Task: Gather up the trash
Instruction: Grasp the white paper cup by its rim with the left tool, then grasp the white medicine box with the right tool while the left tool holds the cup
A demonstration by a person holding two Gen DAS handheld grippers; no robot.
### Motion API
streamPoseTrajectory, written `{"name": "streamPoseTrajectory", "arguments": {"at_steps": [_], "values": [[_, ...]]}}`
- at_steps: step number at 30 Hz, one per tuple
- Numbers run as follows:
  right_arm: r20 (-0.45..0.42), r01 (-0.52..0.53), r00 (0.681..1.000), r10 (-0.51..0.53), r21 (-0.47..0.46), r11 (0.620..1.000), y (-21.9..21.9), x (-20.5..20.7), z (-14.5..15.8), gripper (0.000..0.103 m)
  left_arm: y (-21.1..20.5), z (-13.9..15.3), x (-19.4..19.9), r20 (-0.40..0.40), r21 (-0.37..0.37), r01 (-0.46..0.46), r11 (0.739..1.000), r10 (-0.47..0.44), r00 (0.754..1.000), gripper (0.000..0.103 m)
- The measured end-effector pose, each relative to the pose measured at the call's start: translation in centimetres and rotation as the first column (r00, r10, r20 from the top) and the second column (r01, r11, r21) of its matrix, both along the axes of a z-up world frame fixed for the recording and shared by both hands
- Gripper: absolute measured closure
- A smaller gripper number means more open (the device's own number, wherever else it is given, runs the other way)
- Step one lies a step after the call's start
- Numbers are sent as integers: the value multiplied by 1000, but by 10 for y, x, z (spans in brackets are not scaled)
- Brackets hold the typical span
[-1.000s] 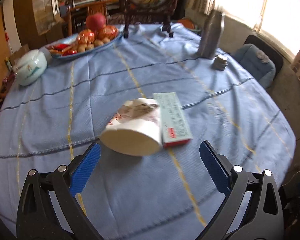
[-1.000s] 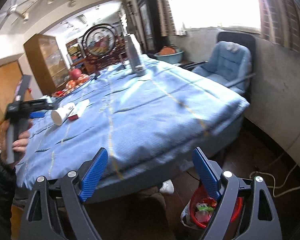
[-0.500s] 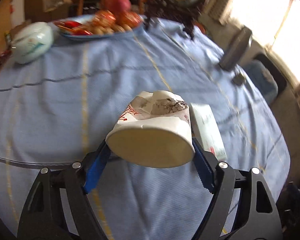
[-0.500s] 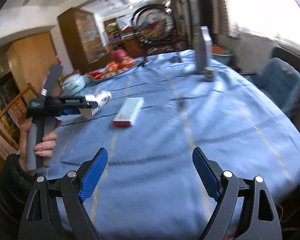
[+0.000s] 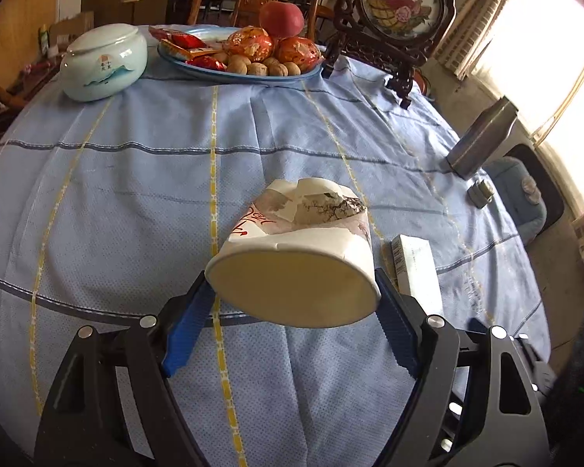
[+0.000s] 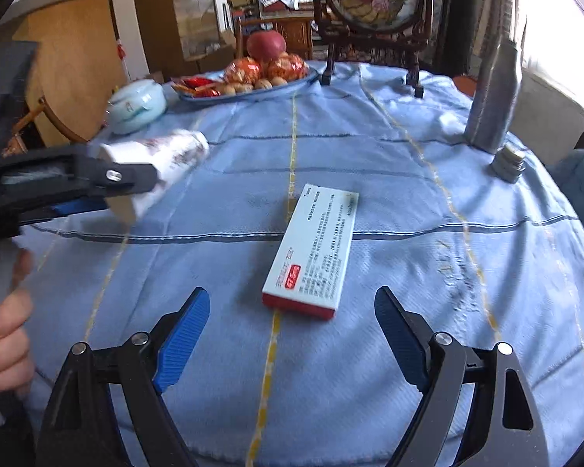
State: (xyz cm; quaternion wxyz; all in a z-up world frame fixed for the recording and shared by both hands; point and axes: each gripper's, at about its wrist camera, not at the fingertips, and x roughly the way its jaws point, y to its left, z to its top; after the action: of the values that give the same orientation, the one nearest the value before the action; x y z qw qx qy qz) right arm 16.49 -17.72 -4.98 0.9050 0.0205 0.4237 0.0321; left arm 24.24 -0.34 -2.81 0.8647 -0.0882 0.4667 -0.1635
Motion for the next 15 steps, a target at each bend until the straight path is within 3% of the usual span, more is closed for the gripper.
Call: {"name": "streamPoseTrajectory", "arguments": {"at_steps": [7,8,9,15], "values": [[-68,43,997,-41,26,999,-4,27,-13,18,12,1,4,-29,-65,-17,998,15,999,25],[-89,46,995,-42,37,998,-6,30,-17,32,12,1,5,-30,-67,-17,998,15,999,25],[-85,60,995,-58,17,998,-7,30,-16,56,12,1,5,-29,-64,-17,998,15,999,25],[30,64,997,-67,78,995,-23,-11,12,55,12,3,3,-19,-70,-6,998,5,1000,25]]}}
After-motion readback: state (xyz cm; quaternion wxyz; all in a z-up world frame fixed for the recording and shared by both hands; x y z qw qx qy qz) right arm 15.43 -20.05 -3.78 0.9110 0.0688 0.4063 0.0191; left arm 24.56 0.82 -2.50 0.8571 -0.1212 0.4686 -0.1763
